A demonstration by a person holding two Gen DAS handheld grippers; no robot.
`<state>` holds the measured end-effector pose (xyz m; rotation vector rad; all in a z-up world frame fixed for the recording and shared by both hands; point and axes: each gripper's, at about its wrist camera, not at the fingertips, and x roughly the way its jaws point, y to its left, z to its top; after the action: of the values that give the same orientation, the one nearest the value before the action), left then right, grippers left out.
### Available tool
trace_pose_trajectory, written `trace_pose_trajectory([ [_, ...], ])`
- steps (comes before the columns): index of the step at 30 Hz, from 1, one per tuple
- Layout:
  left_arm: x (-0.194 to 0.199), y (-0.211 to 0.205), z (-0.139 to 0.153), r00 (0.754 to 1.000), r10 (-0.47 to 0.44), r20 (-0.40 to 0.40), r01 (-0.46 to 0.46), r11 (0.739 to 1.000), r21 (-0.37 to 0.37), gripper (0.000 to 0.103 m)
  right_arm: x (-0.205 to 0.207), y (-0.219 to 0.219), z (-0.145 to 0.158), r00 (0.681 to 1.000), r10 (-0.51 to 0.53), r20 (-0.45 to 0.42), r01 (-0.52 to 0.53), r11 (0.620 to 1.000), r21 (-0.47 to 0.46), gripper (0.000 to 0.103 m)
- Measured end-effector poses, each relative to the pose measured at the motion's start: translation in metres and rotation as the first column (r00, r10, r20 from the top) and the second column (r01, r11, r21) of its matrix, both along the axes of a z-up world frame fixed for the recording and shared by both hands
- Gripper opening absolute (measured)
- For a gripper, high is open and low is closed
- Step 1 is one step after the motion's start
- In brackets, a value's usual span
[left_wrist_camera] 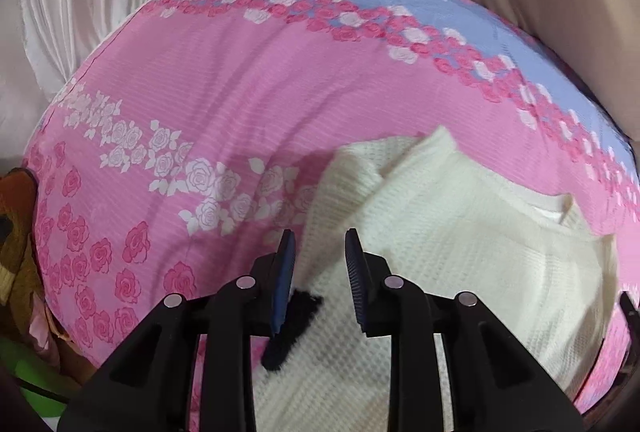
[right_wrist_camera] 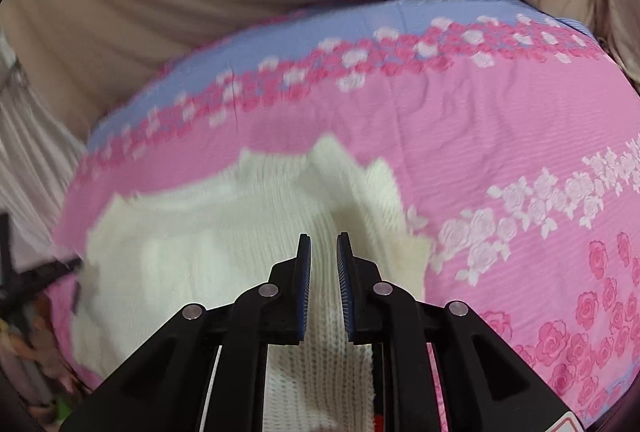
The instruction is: Fold small clothes
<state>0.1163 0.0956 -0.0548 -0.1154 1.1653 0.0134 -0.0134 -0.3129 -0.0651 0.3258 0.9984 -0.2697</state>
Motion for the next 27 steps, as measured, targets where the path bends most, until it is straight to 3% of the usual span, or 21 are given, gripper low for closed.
trace_pose_trajectory([
  [2,-0.006,-0.014,0.005,0.999,-0.041,0.019,0.040,0.999,0.027,0.025,0.009,0.003,-0.028,0.996,0.000,-0.091,0.000,1.000,0.003,0.014],
  [3,-0.007,-0.019,0.006,0.998,-0.058,0.018,0.058,0.998,0.037,0.025,0.010,0.004,-0.029,0.996,-0.016,-0.087,0.017,1.000,0.009,0.015],
  [5,-0.010,-0.027,0.005,0.997,-0.079,0.001,0.079,0.996,0.037,0.025,0.008,0.015,-0.010,0.999,0.003,-0.045,-0.003,1.000,0.014,0.015],
  [7,-0.013,-0.030,0.007,0.997,-0.083,0.002,0.083,0.996,0.037,0.026,0.008,0.042,0.018,0.996,0.086,-0.004,-0.086,0.996,-0.040,0.015],
  [9,-0.017,-0.032,0.007,0.996,-0.085,0.002,0.085,0.996,0.041,0.028,0.011,0.064,0.027,0.988,0.156,-0.002,-0.156,0.986,-0.057,0.016],
  [12,-0.021,-0.031,0.002,0.996,-0.084,-0.016,0.085,0.995,0.045,0.029,0.024,0.094,0.009,0.969,0.244,-0.033,-0.244,0.970,-0.012,0.016],
  [15,-0.026,-0.030,0.000,0.996,-0.083,-0.025,0.084,0.995,0.055,0.029,0.039,0.122,-0.034,0.941,0.298,-0.160,-0.304,0.953,-0.010,0.017],
  [18,-0.031,-0.025,0.001,0.997,-0.075,-0.027,0.077,0.995,0.065,0.036,0.033,0.138,-0.018,0.942,0.319,-0.108,-0.322,0.947,-0.011,0.018],
  [21,-0.035,-0.018,0.002,0.998,-0.062,-0.014,0.063,0.994,0.089,0.037,0.026,0.158,0.005,0.929,0.366,-0.050,-0.367,0.930,-0.025,0.019],
  [25,-0.034,-0.005,-0.009,0.998,-0.026,-0.050,0.030,0.995,0.090,0.037,0.049,0.168,-0.045,0.910,0.380,-0.167,-0.386,0.922,-0.002,0.020],
  [27,-0.034,0.000,-0.016,0.998,-0.013,-0.058,0.019,0.994,0.109,0.038,0.053,0.170,-0.038,0.915,0.375,-0.151,-0.379,0.925,-0.001,0.022],
])
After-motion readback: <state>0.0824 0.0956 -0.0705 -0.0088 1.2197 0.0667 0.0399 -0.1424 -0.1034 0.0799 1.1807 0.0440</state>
